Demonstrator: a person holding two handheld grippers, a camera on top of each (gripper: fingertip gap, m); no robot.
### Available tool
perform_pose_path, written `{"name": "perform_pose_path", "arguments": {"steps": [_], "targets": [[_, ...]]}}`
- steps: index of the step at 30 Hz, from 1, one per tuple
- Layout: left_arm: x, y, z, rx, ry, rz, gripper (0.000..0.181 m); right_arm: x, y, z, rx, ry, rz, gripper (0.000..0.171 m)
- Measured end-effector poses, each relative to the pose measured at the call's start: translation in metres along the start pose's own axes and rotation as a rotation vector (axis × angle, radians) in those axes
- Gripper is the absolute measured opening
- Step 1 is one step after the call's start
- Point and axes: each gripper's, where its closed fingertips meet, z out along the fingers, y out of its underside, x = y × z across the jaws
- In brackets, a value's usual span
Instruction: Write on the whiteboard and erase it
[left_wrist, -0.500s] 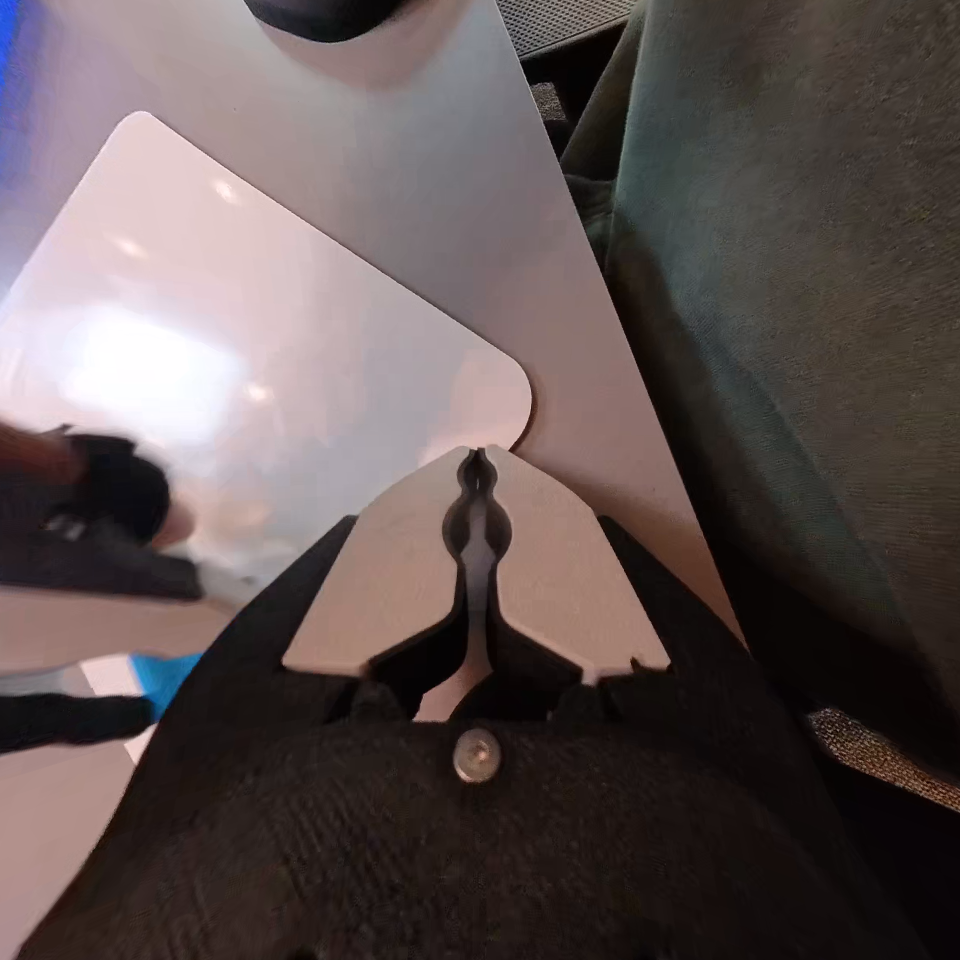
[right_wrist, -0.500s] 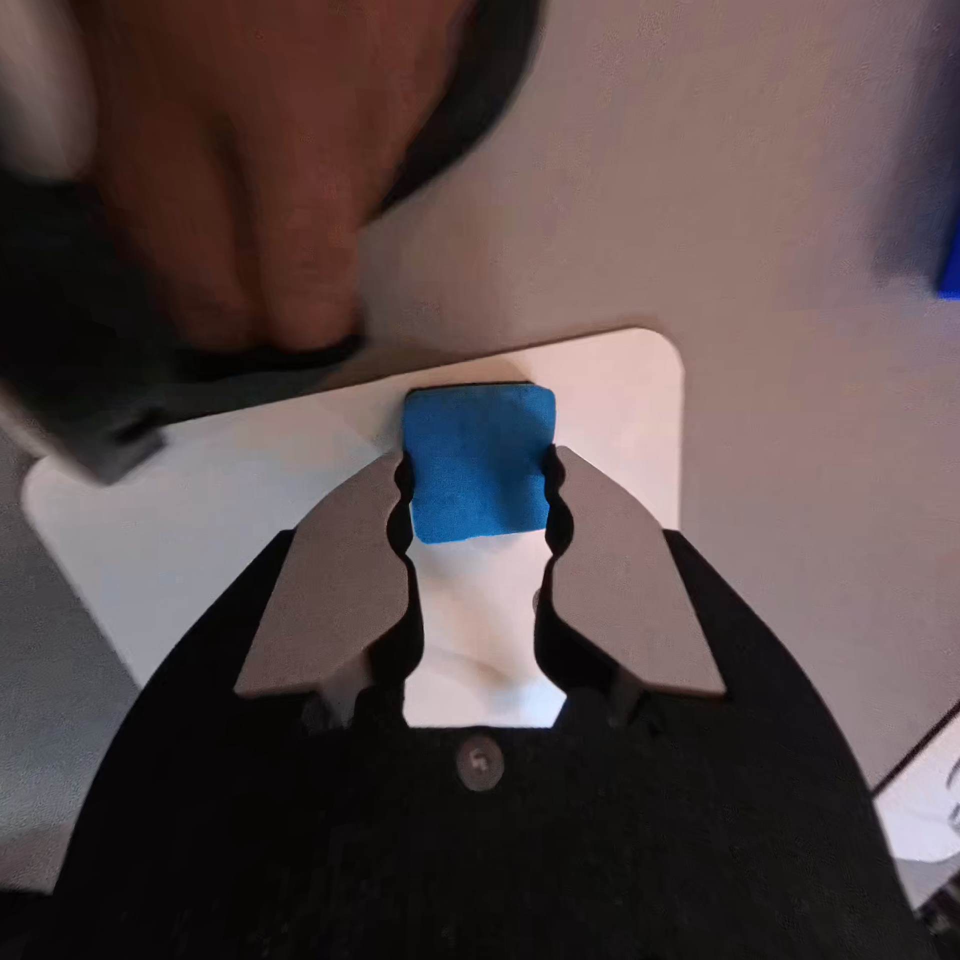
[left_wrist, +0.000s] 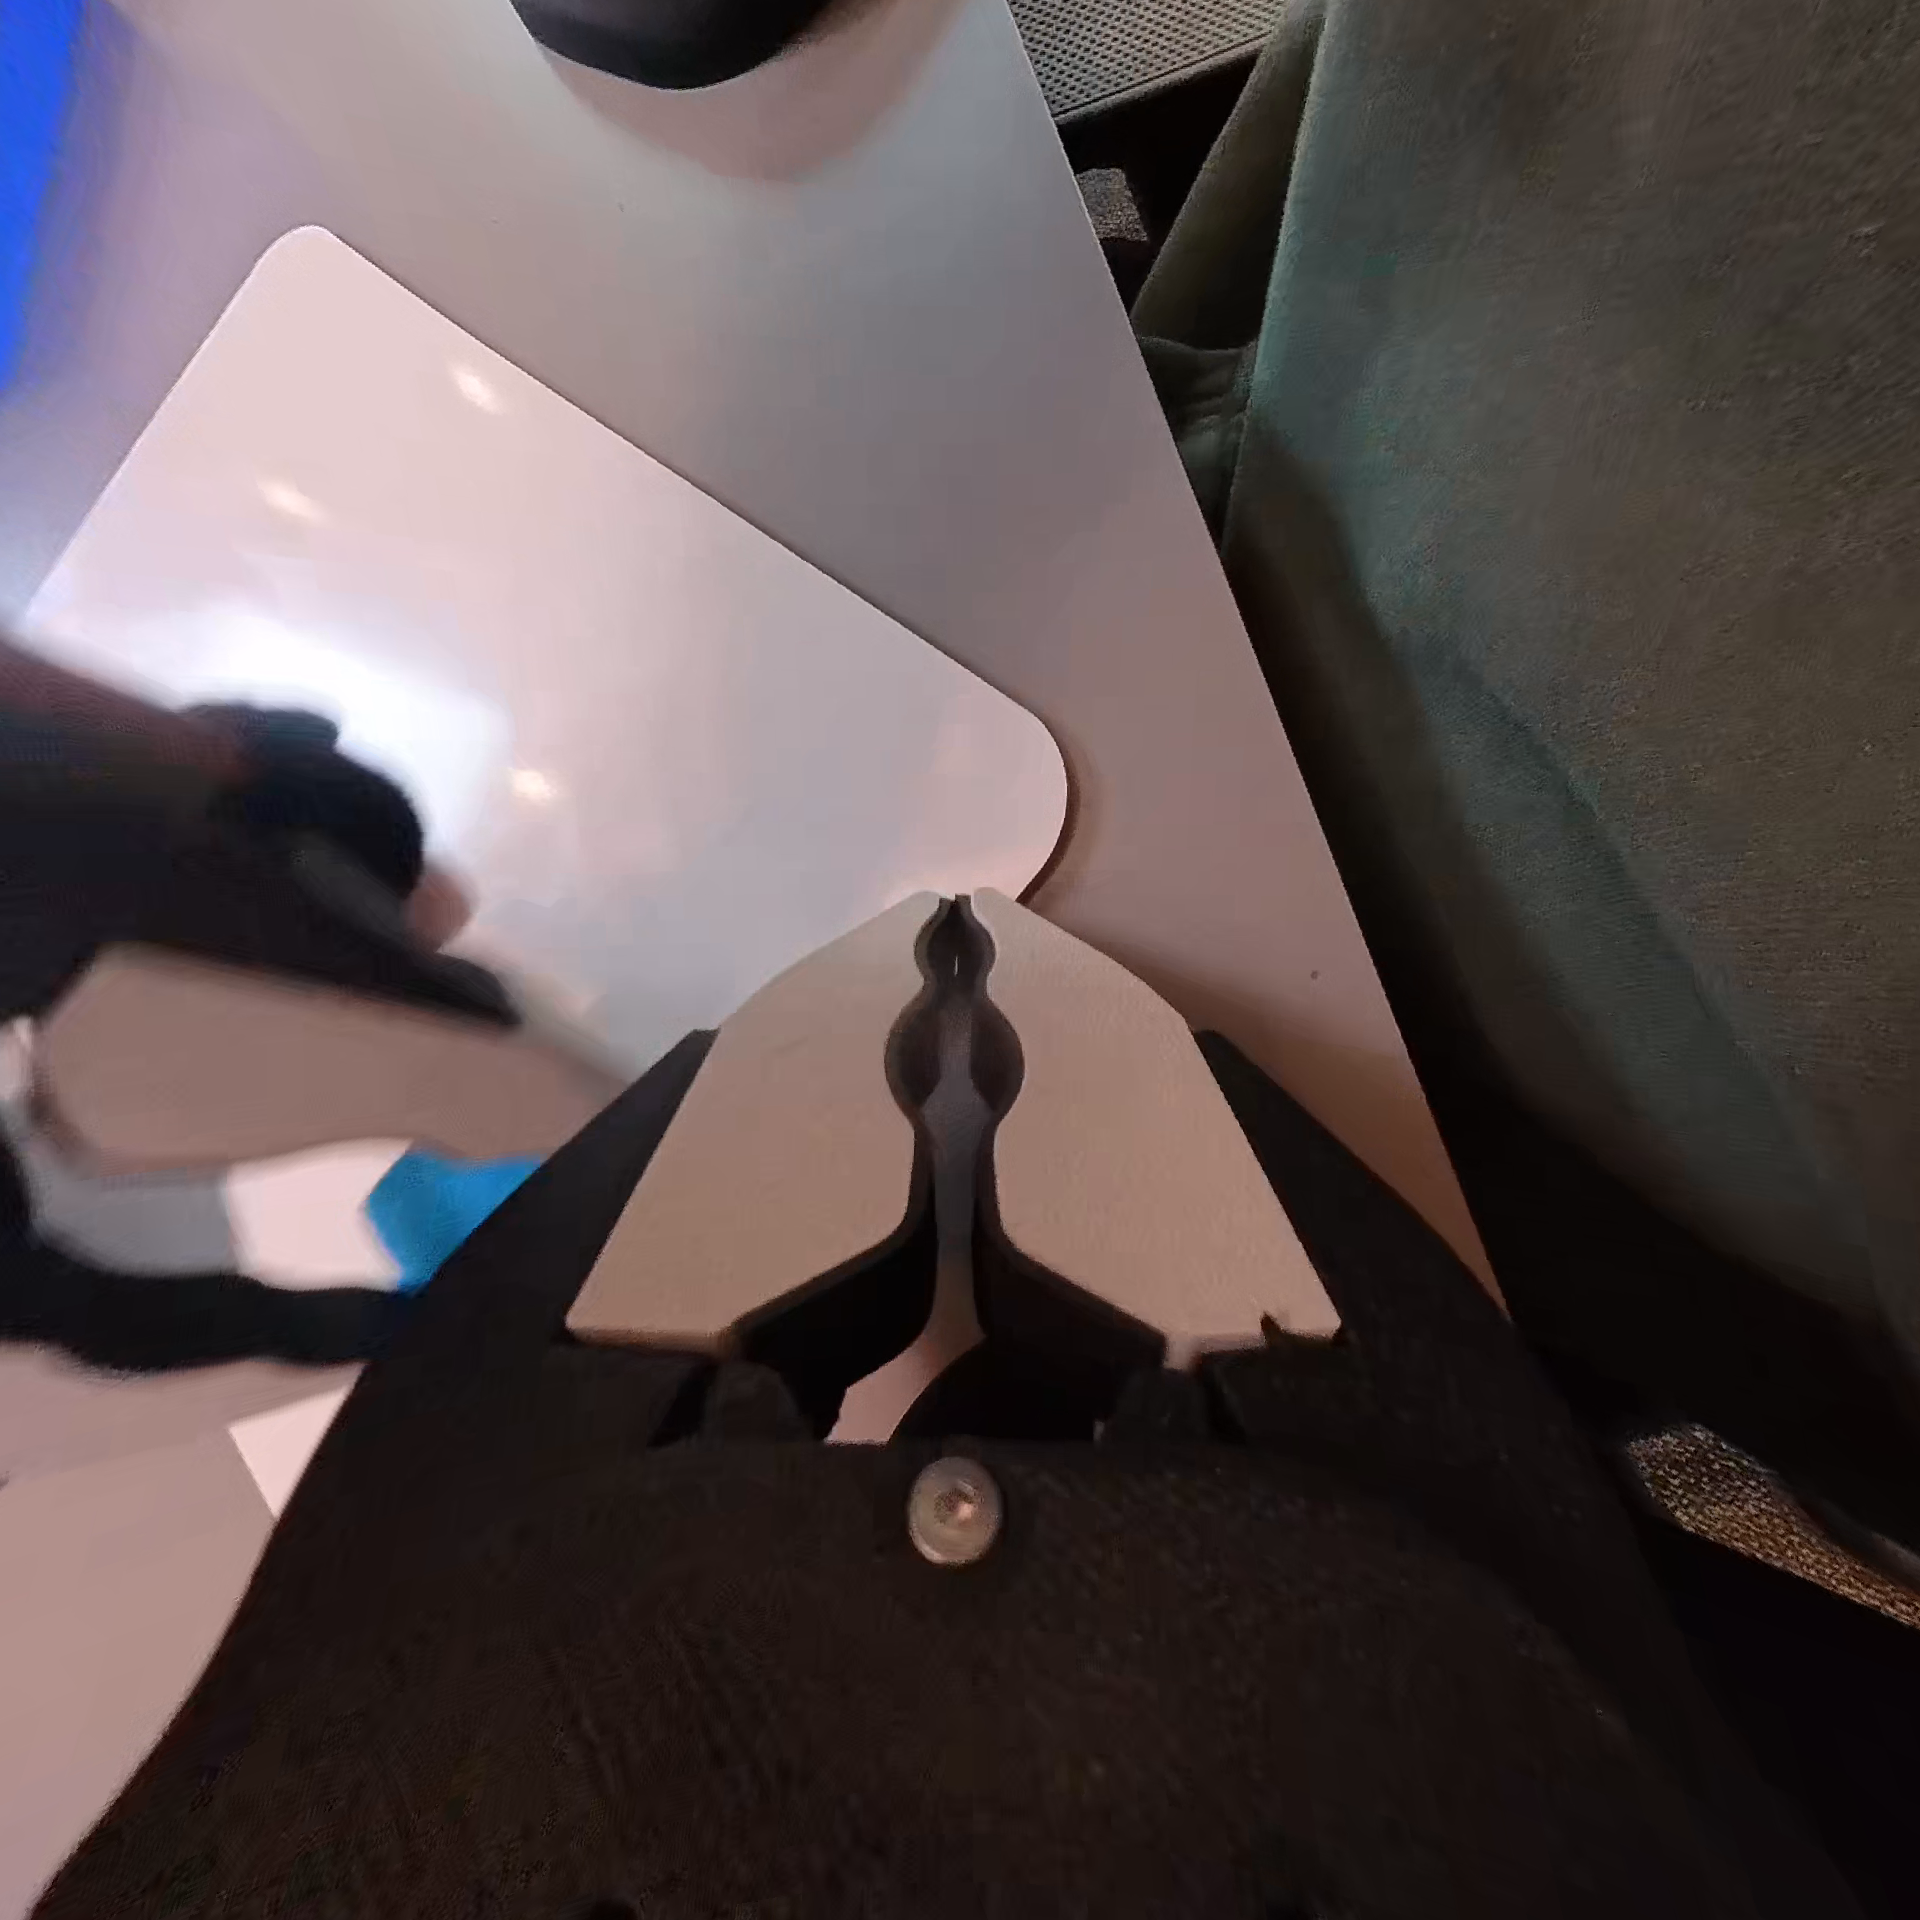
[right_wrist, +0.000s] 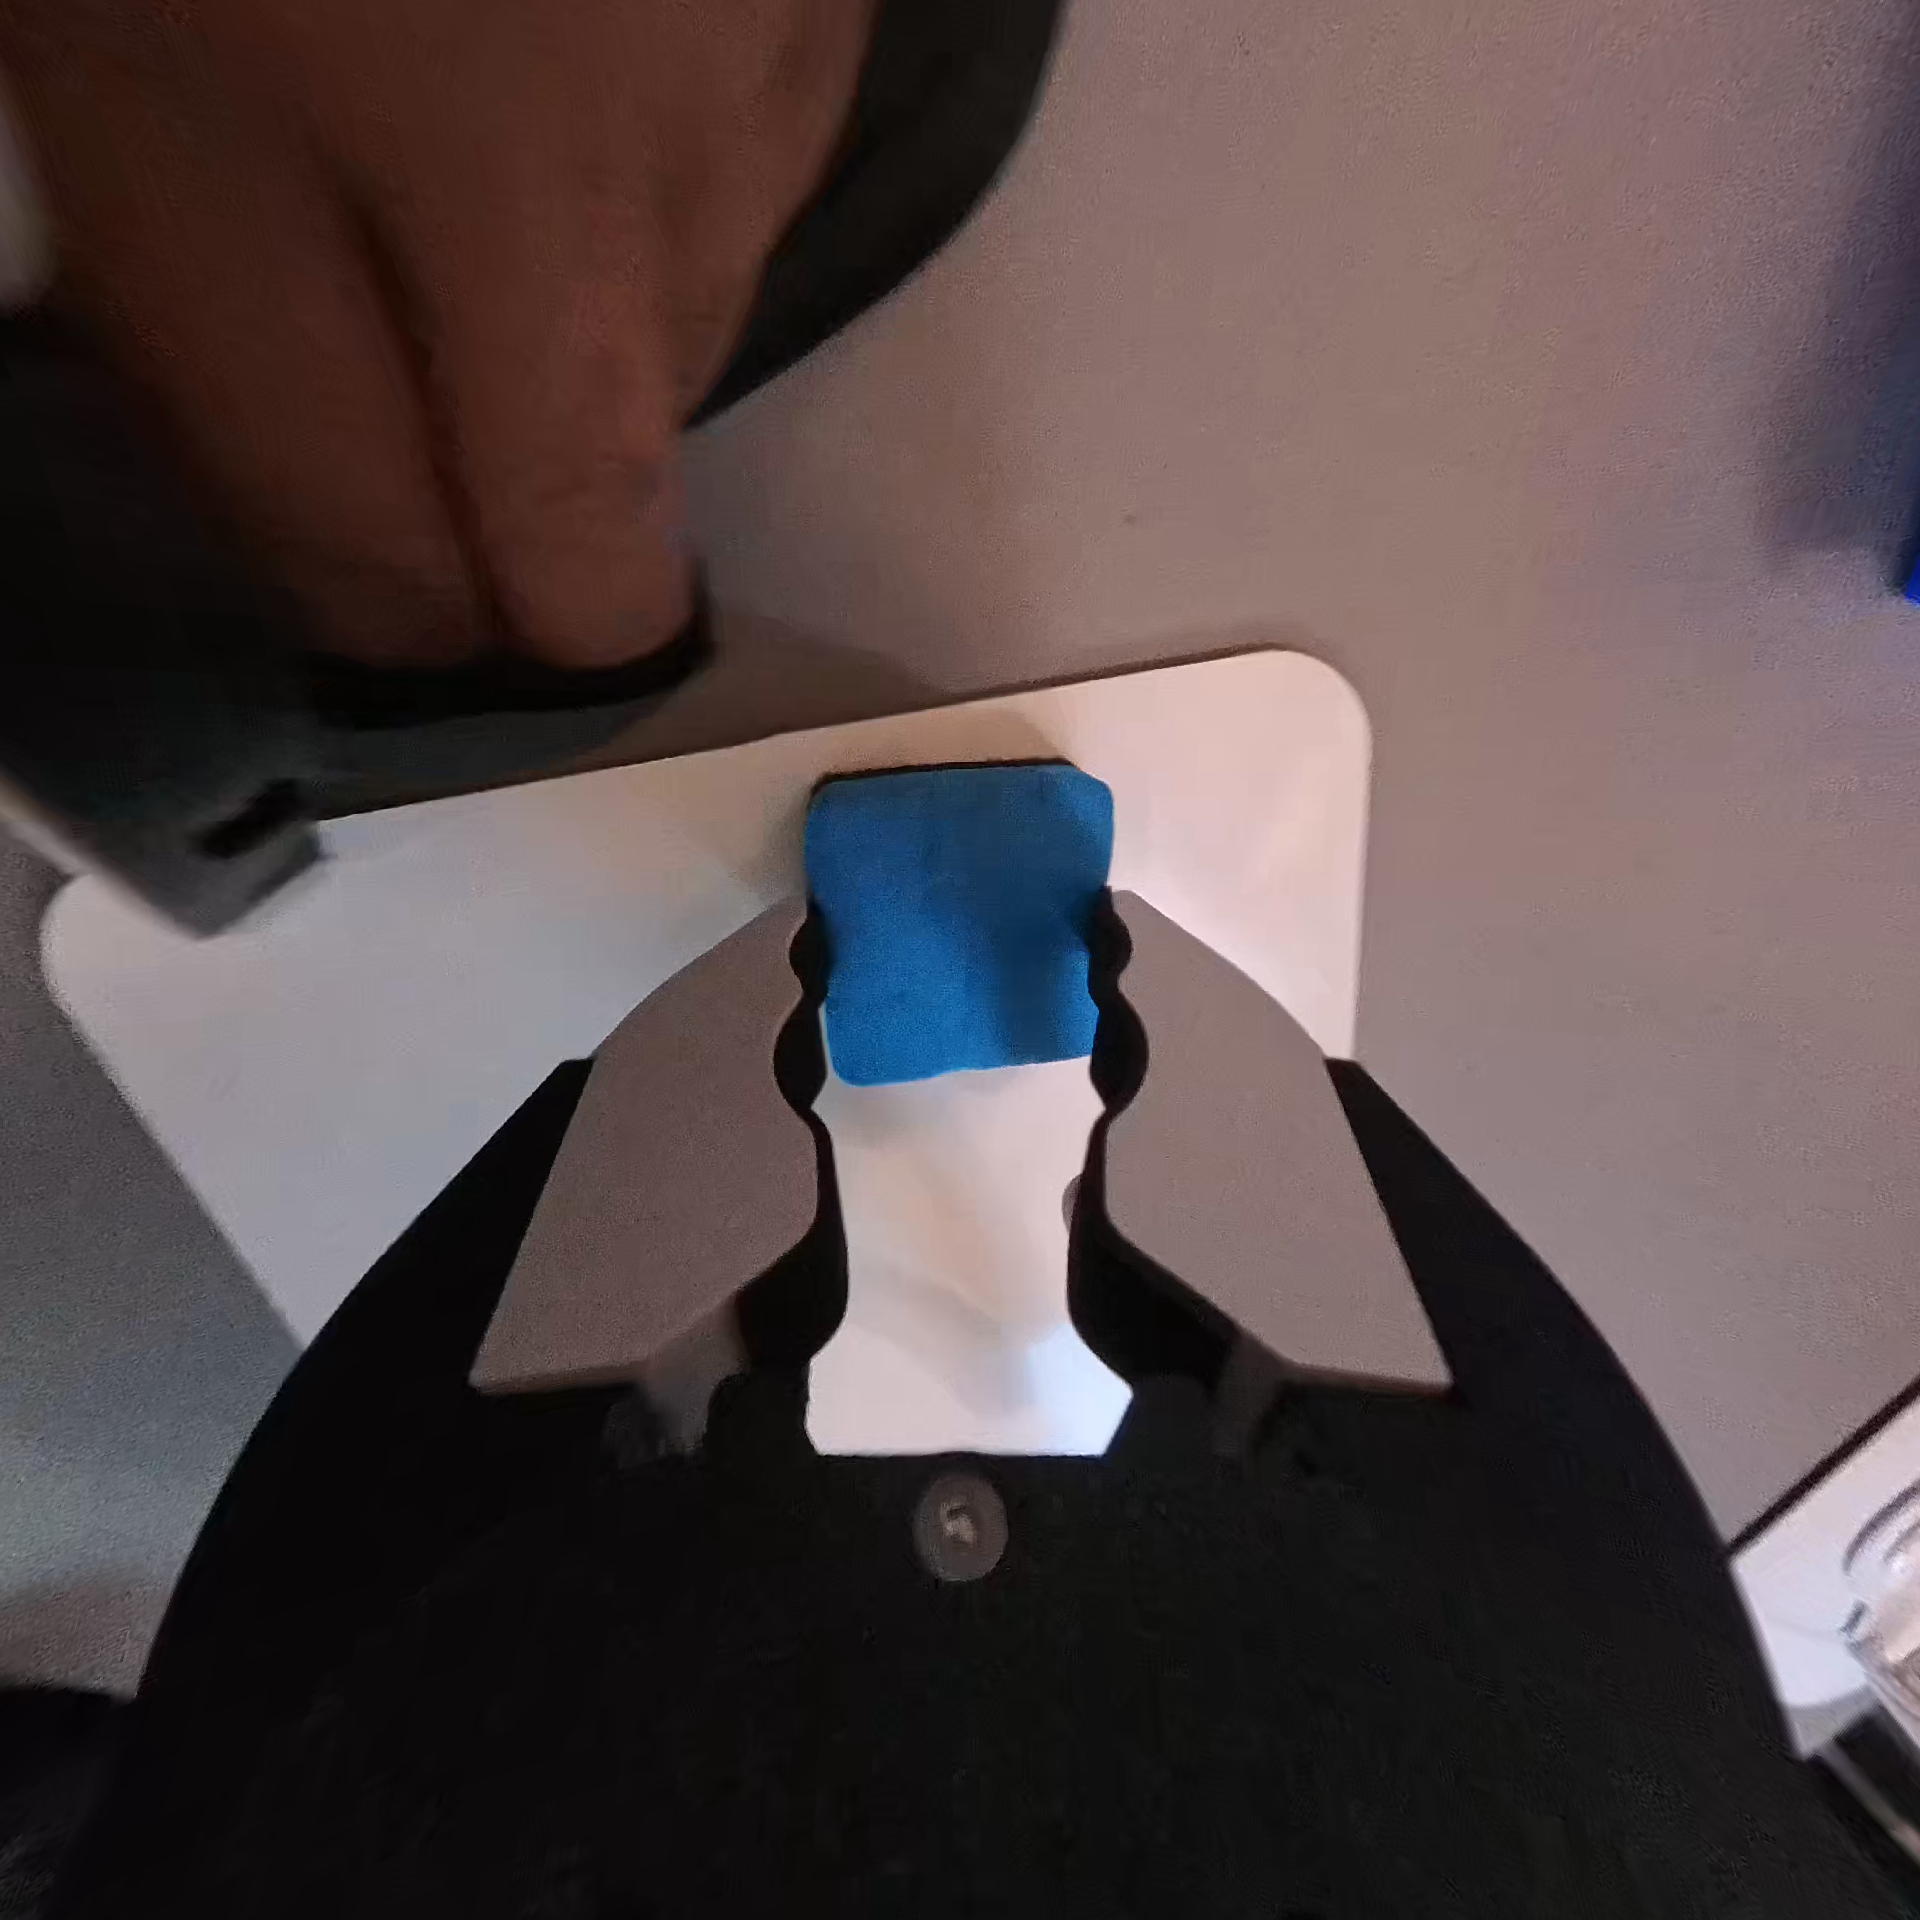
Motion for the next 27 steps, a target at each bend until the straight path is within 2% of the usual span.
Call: {"name": "perform_pose_path", "arguments": {"steps": [3,5,8,10,15,20,24,27], "targets": [[0.000,0.000,0.000,0.002,0.002,0.006,0.000,-0.048,-0.003,-0.008,0.006,-0.084,-0.061,0.049],[0.001,0.000,0.000,0.002,0.009,-0.001,0.000,-0.042,-0.004,-0.006,0.009,-0.062,-0.031,0.050],[0.001,0.000,0.000,0.002,0.004,0.001,0.000,0.010,-0.002,0.002,-0.006,0.031,0.038,0.049],[0.000,0.001,0.000,0.005,-0.002,0.002,0.000,0.021,-0.004,0.004,0.005,0.033,0.059,0.049],[0.000,0.001,0.000,0.004,-0.015,0.019,0.000,-0.045,-0.013,-0.006,0.021,-0.100,-0.015,0.049],[0.000,0.001,-0.001,0.006,-0.045,0.039,0.000,0.012,-0.013,0.005,0.007,0.031,0.102,0.049],[-0.001,0.001,-0.001,0.010,-0.037,0.027,0.000,-0.026,-0.013,-0.003,0.002,-0.044,0.040,0.049],[-0.001,0.001,-0.002,0.013,-0.032,0.023,0.000,-0.026,-0.007,-0.006,0.008,-0.046,0.094,0.050]]}}
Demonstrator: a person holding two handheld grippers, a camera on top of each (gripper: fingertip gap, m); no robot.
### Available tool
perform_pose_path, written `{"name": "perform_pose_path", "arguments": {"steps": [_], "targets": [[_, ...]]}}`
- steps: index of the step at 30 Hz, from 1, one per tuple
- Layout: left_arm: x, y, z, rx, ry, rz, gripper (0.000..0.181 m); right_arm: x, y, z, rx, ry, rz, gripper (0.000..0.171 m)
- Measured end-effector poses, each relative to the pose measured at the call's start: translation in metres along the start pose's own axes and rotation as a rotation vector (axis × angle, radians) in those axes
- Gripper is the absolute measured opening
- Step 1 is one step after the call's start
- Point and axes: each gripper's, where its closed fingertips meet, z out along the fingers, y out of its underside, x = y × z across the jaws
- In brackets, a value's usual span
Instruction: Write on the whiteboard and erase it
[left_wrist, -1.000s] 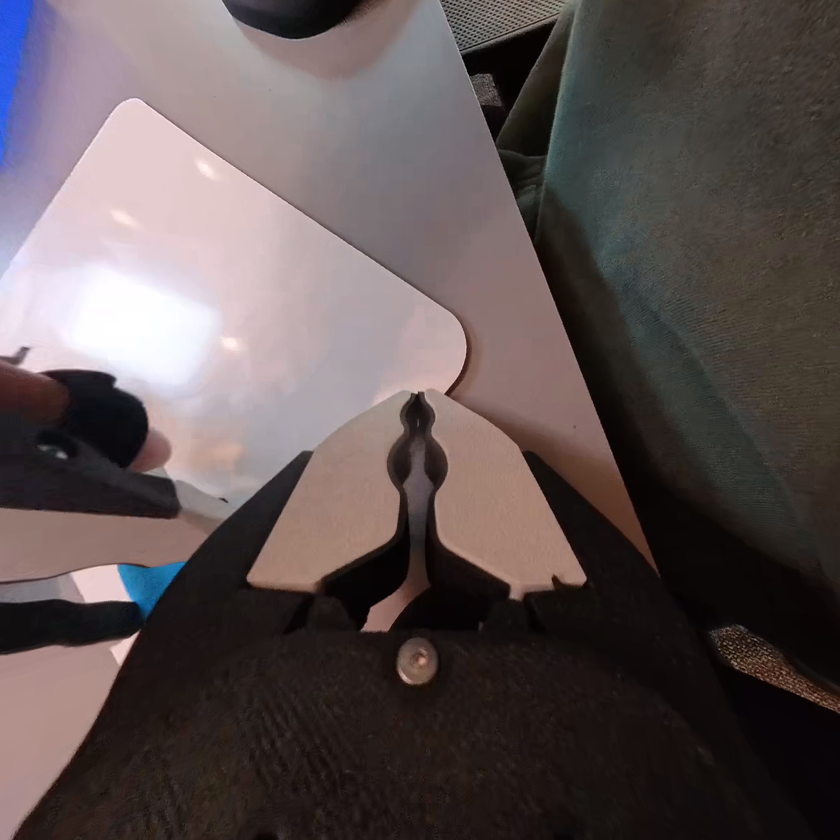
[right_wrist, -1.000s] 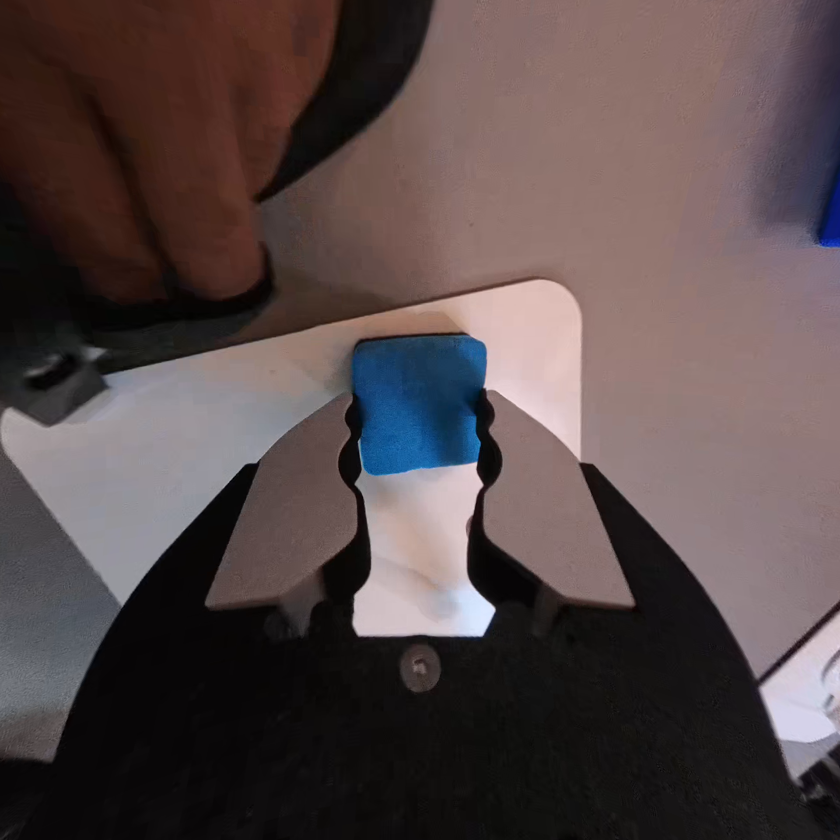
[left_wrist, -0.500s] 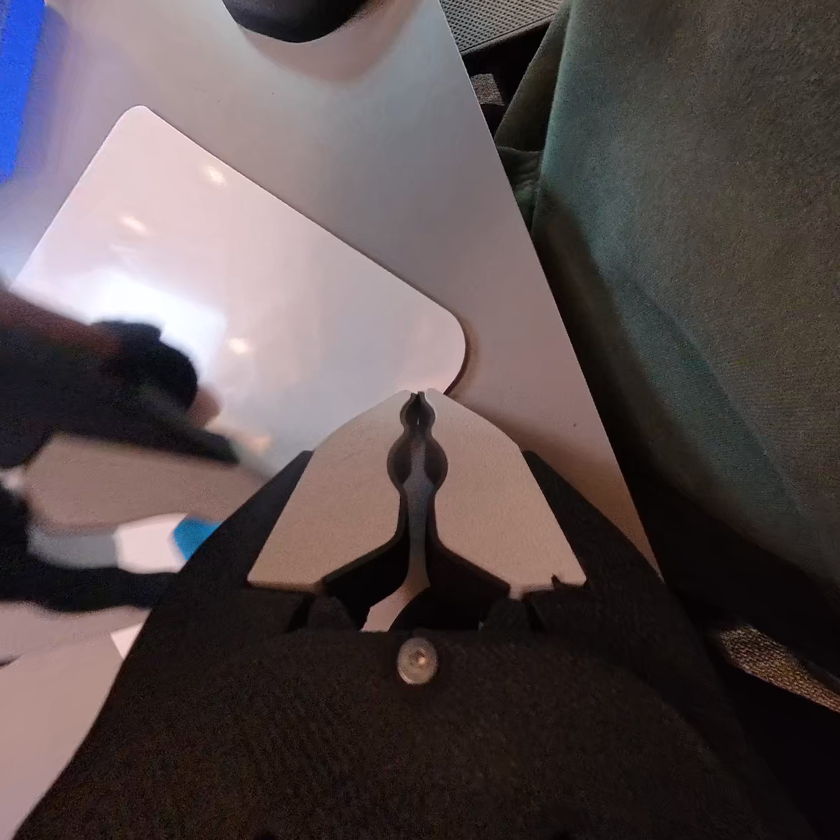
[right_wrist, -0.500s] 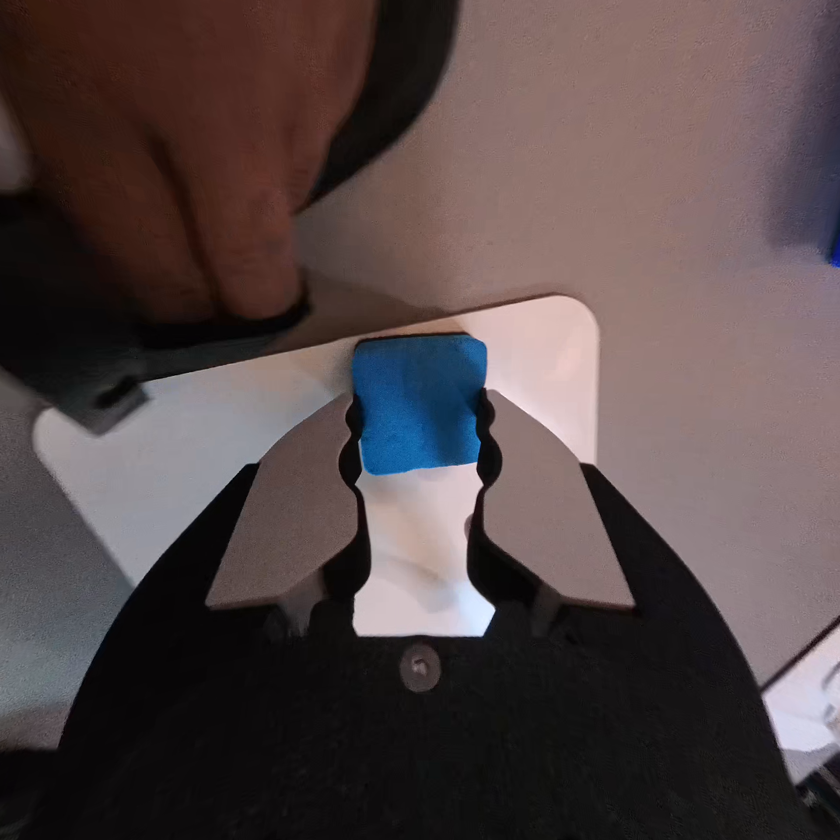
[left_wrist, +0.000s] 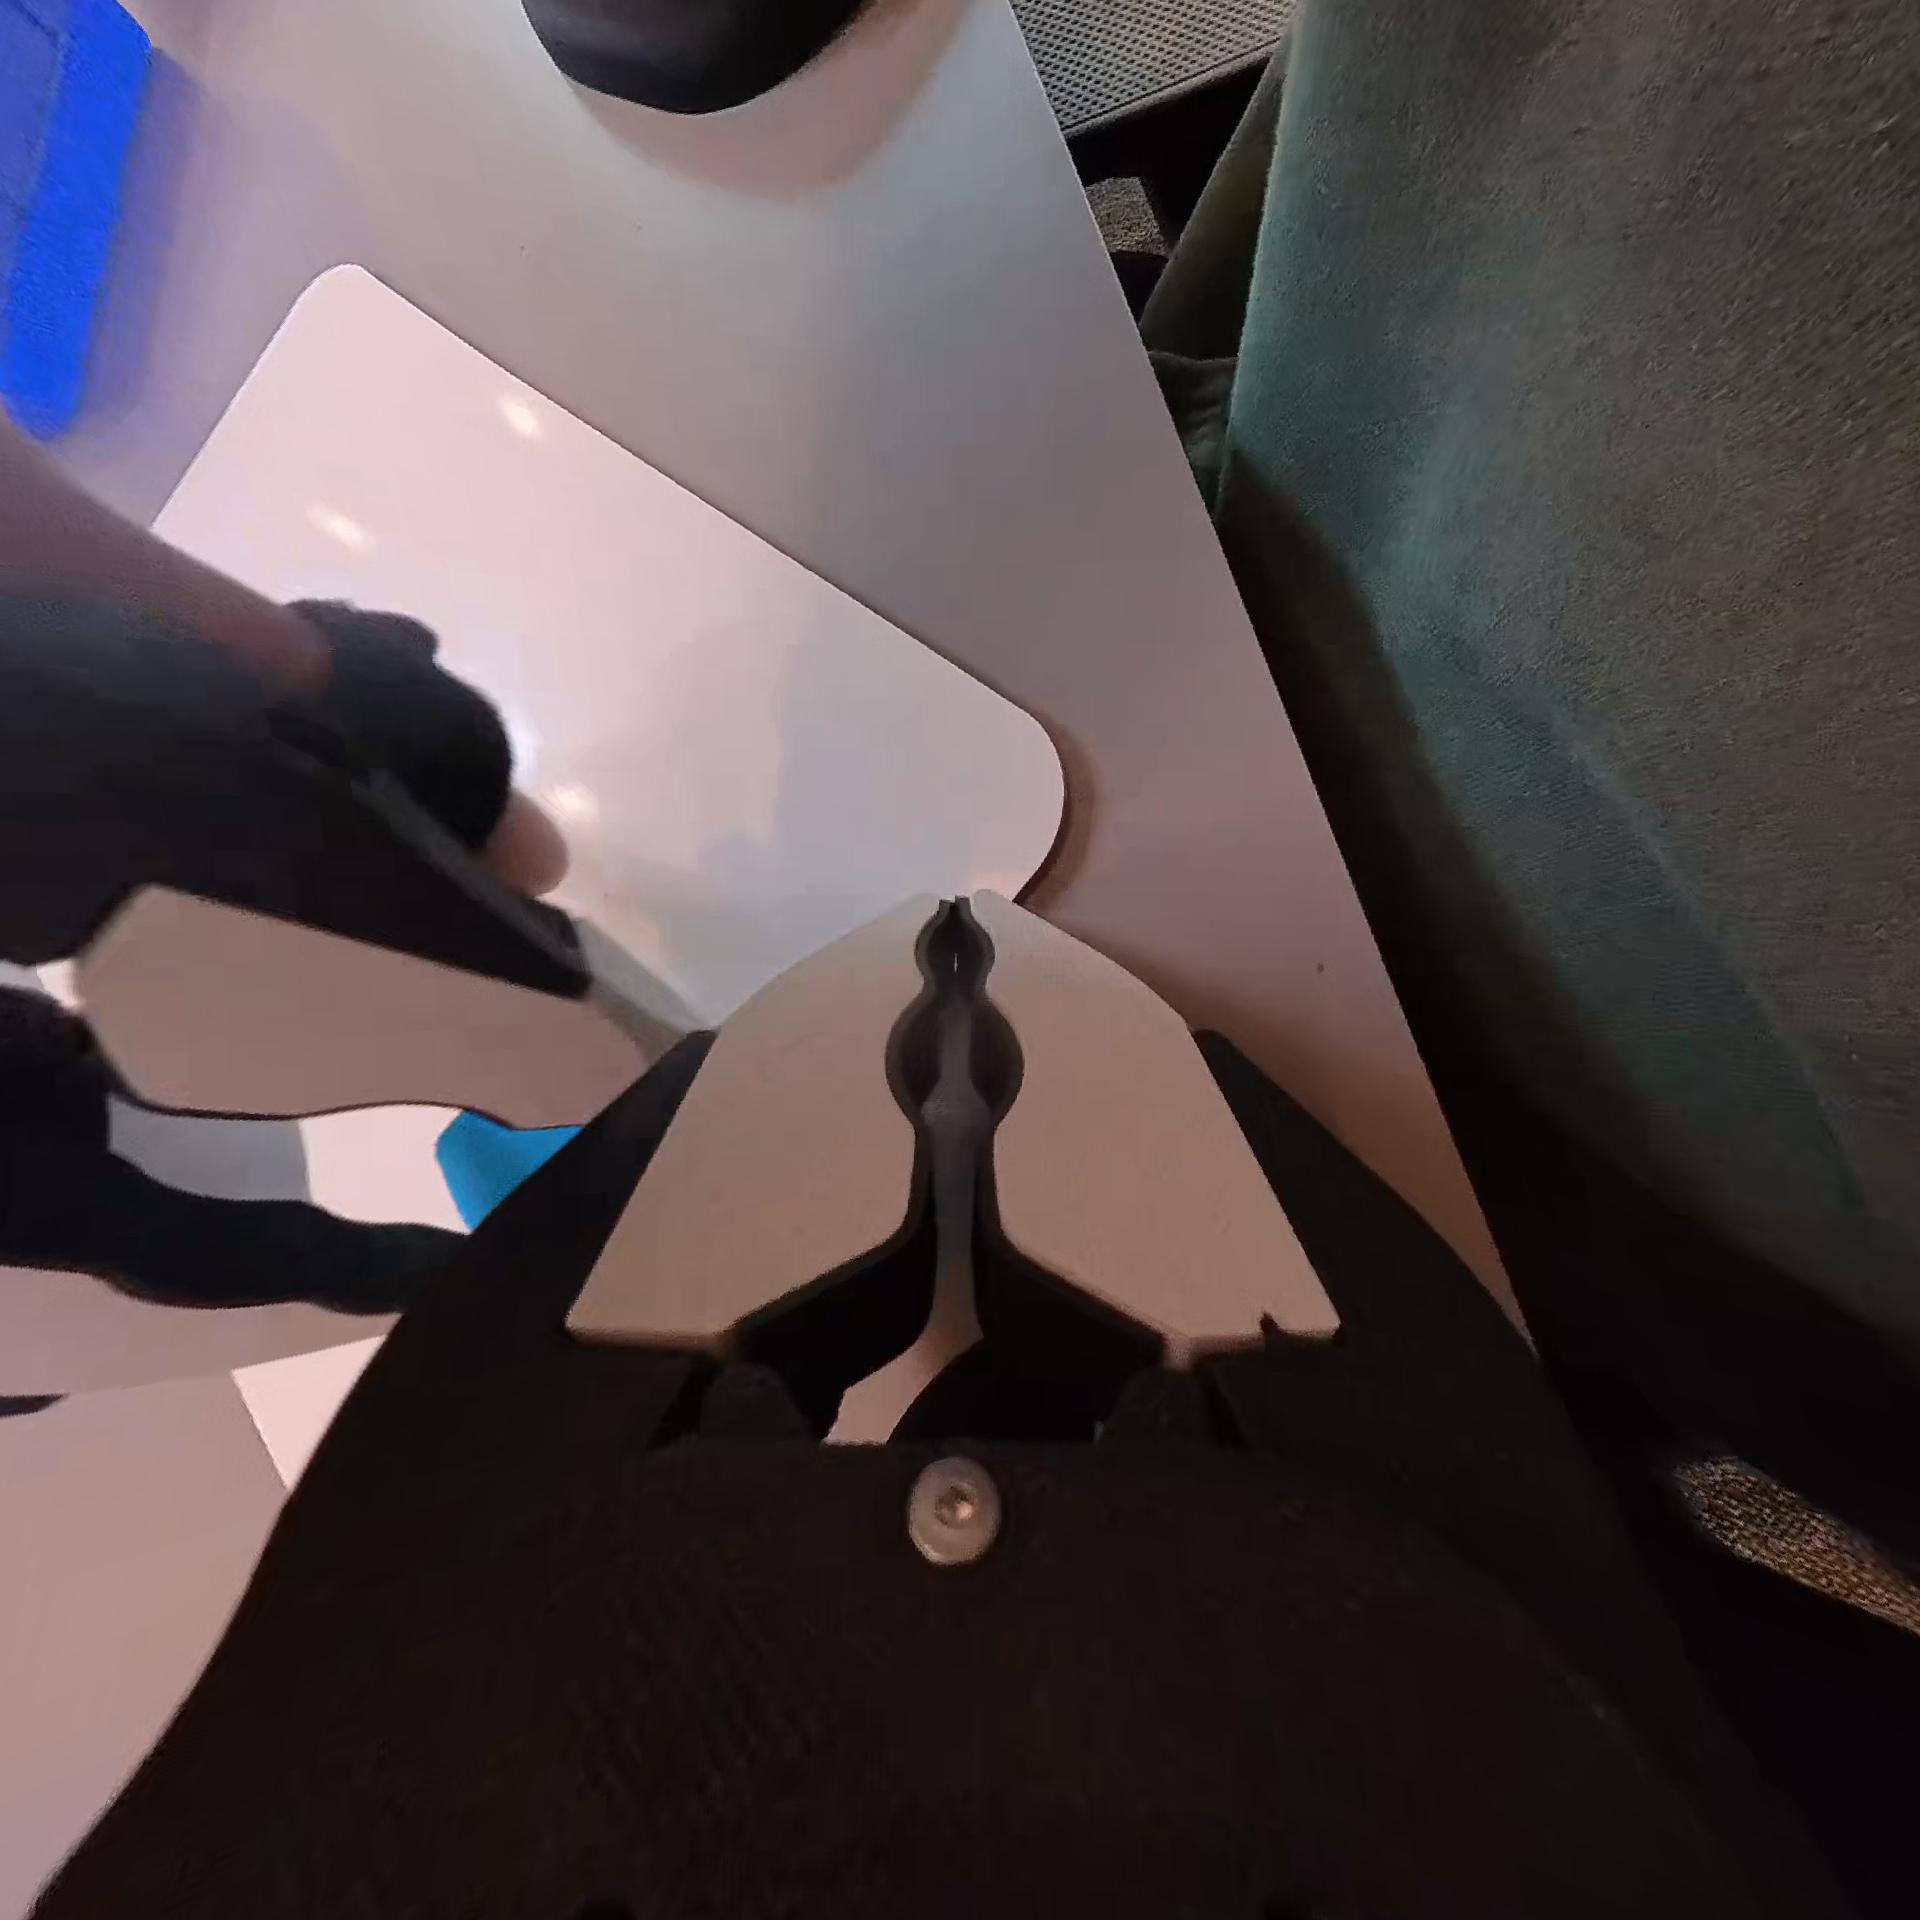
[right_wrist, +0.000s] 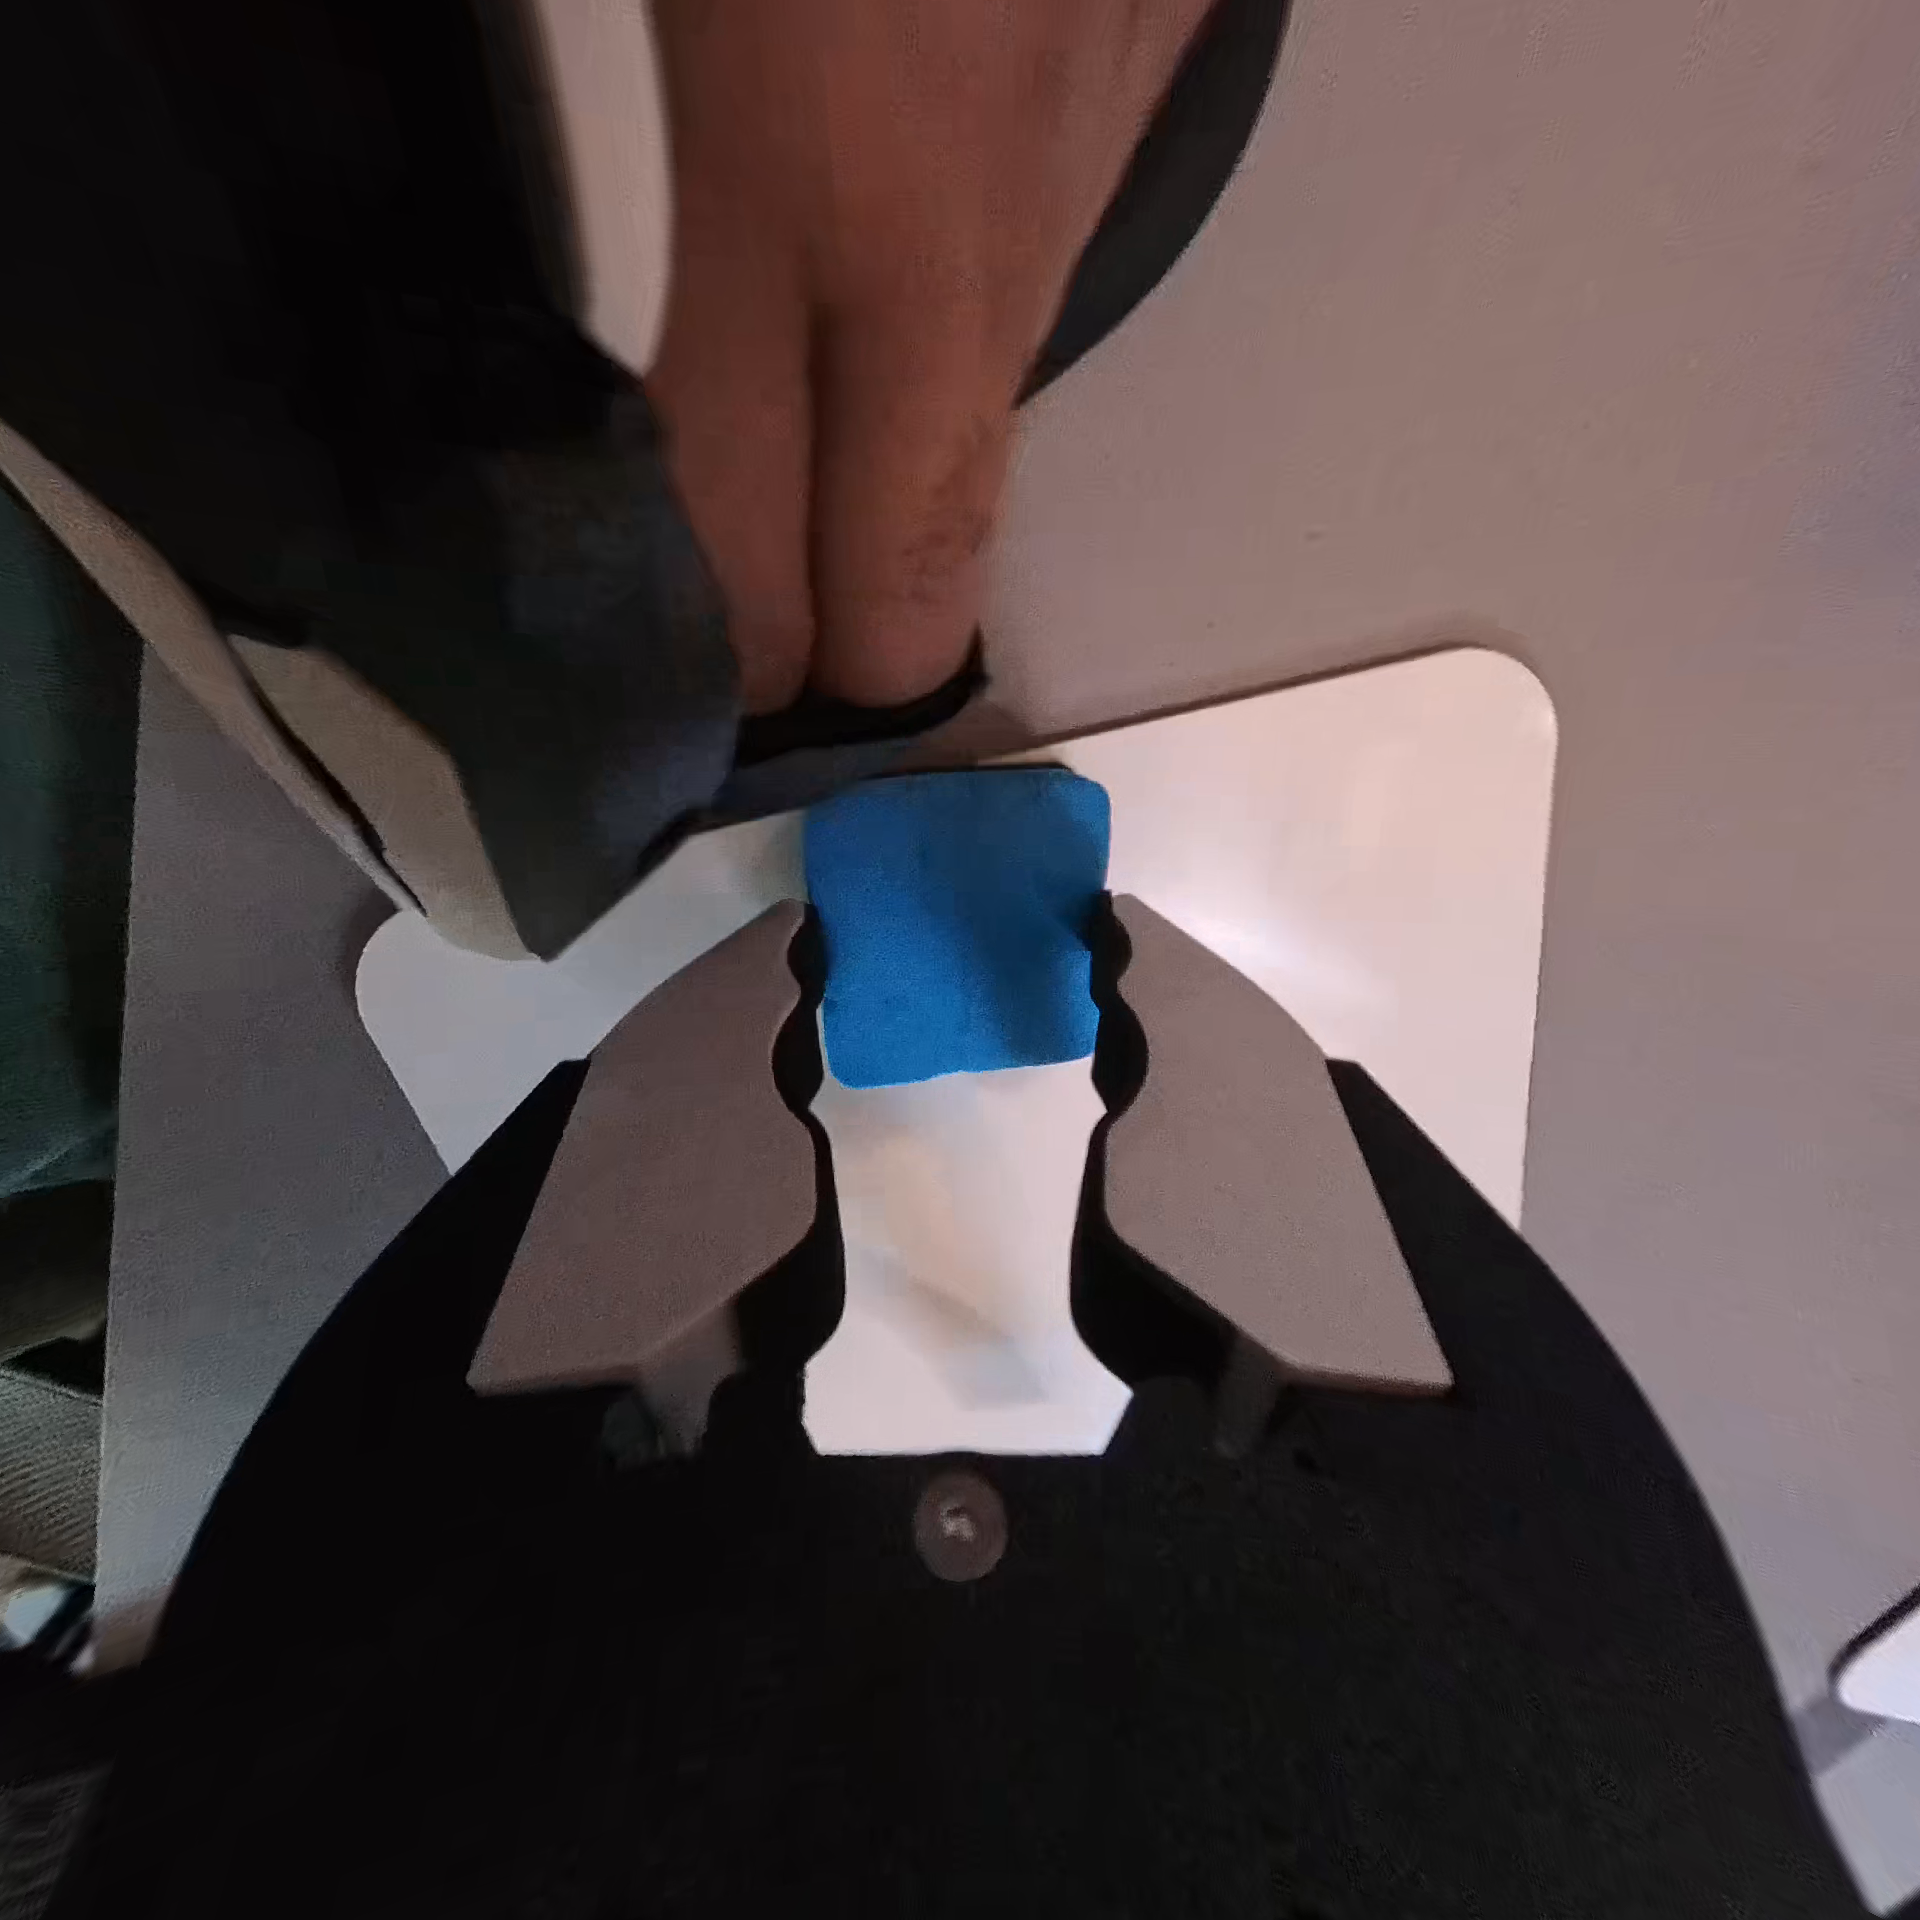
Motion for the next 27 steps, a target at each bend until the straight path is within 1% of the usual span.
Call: {"name": "perform_pose_path", "arguments": {"steps": [2,6,8,12,18,20,22,27], "targets": [[0.000,0.000,0.000,-0.001,-0.007,0.009,0.000,0.005,0.001,-0.002,0.041,-0.003,0.017,0.051],[0.000,-0.001,-0.001,-0.001,-0.002,0.005,0.000,0.000,-0.001,-0.010,0.097,-0.021,0.039,0.066],[0.001,-0.001,-0.001,-0.001,-0.004,0.006,0.000,0.000,0.000,-0.012,0.108,-0.020,0.048,0.068],[0.001,-0.001,-0.001,-0.001,-0.004,0.006,0.000,0.003,-0.001,-0.013,0.142,-0.026,0.071,0.065],[0.001,-0.002,-0.002,-0.002,-0.004,0.005,0.000,0.007,0.001,-0.012,0.146,0.001,0.072,0.062],[0.001,-0.002,-0.002,-0.001,-0.003,0.004,0.000,0.008,0.001,-0.012,0.154,-0.001,0.076,0.056],[0.001,-0.002,-0.002,-0.001,-0.002,0.003,0.000,0.010,0.001,-0.010,0.152,0.006,0.080,0.045],[0.002,-0.003,-0.003,0.000,0.000,0.008,0.000,0.008,-0.008,-0.007,0.146,0.004,0.053,0.042]]}}
